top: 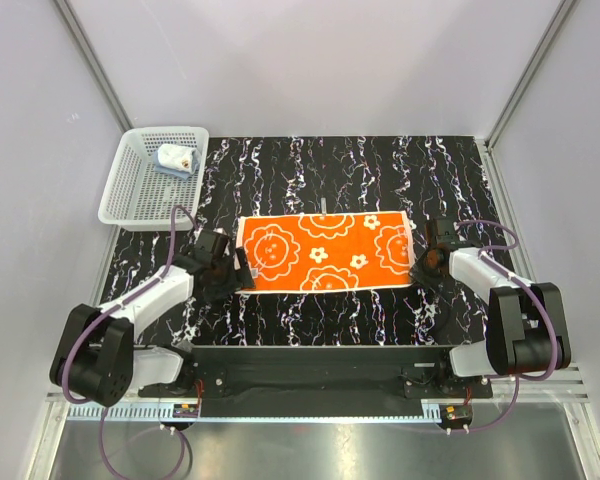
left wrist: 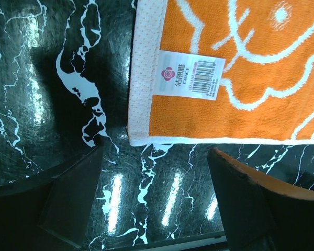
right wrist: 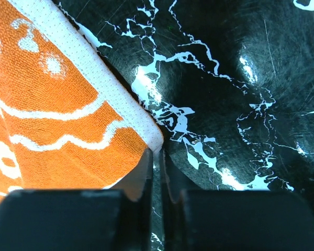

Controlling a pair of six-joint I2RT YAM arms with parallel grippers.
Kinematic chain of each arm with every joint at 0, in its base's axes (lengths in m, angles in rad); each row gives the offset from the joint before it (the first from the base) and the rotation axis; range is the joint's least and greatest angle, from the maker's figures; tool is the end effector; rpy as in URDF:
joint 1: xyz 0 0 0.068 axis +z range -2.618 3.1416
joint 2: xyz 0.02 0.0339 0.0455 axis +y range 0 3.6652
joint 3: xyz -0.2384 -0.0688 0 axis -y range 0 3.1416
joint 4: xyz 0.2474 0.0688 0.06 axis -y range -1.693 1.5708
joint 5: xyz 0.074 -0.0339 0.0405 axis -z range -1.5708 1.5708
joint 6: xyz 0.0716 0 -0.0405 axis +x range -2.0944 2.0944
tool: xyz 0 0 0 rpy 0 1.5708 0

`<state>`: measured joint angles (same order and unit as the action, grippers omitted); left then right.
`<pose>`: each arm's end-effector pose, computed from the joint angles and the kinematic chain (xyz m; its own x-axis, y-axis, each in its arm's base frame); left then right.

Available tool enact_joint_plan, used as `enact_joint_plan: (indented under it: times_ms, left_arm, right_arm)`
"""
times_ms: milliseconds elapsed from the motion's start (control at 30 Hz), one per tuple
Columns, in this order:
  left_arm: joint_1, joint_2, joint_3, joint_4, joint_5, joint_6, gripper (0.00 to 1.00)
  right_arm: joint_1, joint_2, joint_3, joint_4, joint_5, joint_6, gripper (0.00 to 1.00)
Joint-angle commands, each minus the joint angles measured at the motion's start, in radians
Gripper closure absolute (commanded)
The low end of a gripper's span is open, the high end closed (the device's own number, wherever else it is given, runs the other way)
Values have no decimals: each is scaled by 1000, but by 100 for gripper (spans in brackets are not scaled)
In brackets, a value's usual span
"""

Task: Roll the towels
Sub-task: Fold the towel

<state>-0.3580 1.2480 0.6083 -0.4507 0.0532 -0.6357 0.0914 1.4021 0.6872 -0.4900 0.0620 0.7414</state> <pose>0.2290 -0.0897 0.1110 -0.8898 -0.3002 -0.3439 -0.1931 0.9301 -0.3123 0.2575 0.0191 0.0958 -0.7324 0.6097 -0.3029 0.5771 0.7921 0.1989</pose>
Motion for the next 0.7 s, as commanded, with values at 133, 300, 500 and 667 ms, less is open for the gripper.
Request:
enact_joint_plan:
  times_ms: [133, 300, 500, 667]
  left_arm:
    - [-7, 34, -5, 30, -36, -32, 16]
    - [-7, 70, -8, 70, -23, -41, 28]
    - [-16, 110, 2, 76, -24, -42, 74]
    - [-19, 103, 4, 58, -32, -38, 100]
  right_arm:
    - [-4, 5, 6, 14, 16, 3, 100]
    - [-2, 3, 6, 18, 7, 1, 100]
    - [-4, 6, 5, 18, 1, -2, 100]
    - [-2, -2, 3, 16, -22, -4, 100]
